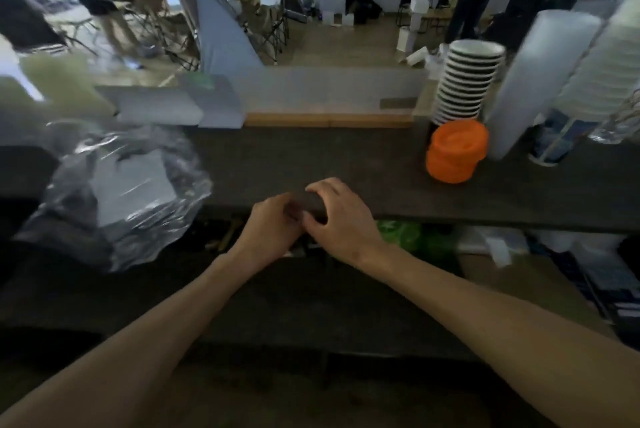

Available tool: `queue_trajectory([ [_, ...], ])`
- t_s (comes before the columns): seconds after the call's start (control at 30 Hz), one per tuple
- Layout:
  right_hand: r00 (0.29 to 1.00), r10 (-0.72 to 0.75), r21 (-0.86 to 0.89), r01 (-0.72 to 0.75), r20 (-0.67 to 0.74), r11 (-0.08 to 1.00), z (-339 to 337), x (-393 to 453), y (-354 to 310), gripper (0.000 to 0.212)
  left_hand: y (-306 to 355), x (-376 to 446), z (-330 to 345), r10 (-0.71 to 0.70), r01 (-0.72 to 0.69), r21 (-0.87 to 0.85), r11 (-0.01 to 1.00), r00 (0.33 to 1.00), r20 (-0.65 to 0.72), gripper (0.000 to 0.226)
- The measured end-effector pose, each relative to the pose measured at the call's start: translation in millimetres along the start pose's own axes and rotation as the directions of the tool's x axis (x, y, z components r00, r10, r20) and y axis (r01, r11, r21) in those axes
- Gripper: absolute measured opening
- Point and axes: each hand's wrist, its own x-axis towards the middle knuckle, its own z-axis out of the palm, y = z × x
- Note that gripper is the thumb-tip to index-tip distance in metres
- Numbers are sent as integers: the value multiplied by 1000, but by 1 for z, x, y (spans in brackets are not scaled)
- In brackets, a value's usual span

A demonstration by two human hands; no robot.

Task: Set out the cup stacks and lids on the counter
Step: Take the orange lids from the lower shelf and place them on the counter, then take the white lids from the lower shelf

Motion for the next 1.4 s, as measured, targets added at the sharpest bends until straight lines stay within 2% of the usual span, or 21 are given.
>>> queue_trajectory([
  [0.13, 998, -3, -23, 4, 66, 1000, 73, 0, -83, 39, -91, -49, -51, 19, -19, 36, 999, 1000, 7, 10],
  [0.3, 989, 39, -32, -35, 143, 999, 188, -23, -174, 32, -221, -118, -95, 41, -43, 30, 999, 998, 57, 15],
  [0.43, 940, 159, -69, -145, 301, 987, 268, -57, -212, 29, -302, -154, -97, -13, -12, 101, 995, 970, 243, 14],
  [0.5, 906, 180, -89, -157, 384, 984, 303, -73, -217, 26, -339, -164, -90, -48, 17, 116, 993, 961, 273, 10],
  [0.7, 828, 193, -146, -136, 527, 980, 444, -117, -175, 20, -463, -190, -5, -143, 85, 168, 982, 918, 371, 4],
  [0.83, 792, 202, -141, -147, 577, 979, 556, -121, -124, 30, -548, -182, 76, -189, 106, 252, 962, 924, 333, 26],
  [0.97, 841, 211, -195, -129, 498, 972, 643, -99, -68, 39, -632, -151, 149, -181, 110, 263, 959, 947, 265, 26],
  [1.1, 931, 257, -107, -236, 259, 966, 711, -81, -23, 53, -687, -125, 199, -188, 146, 230, 962, 967, 174, 32],
  [1.17, 921, 350, -23, -352, 173, 936, 738, -75, -4, 65, -707, -110, 220, -212, 181, 197, 963, 966, 149, 33],
  [1.23, 889, 427, 43, -439, 166, 898, 761, -69, 13, 82, -721, -96, 236, -188, 172, 130, 976, 974, 126, 39],
  [1.3, 879, 441, 98, -462, 179, 881, 777, -65, 27, 102, -728, -87, 248, -149, 146, 36, 989, 985, 83, 55],
  [1.4, 878, 446, 206, -475, 175, 855, 797, -55, 37, 117, -736, -75, 263, -76, 80, -92, 993, 996, 45, 65],
])
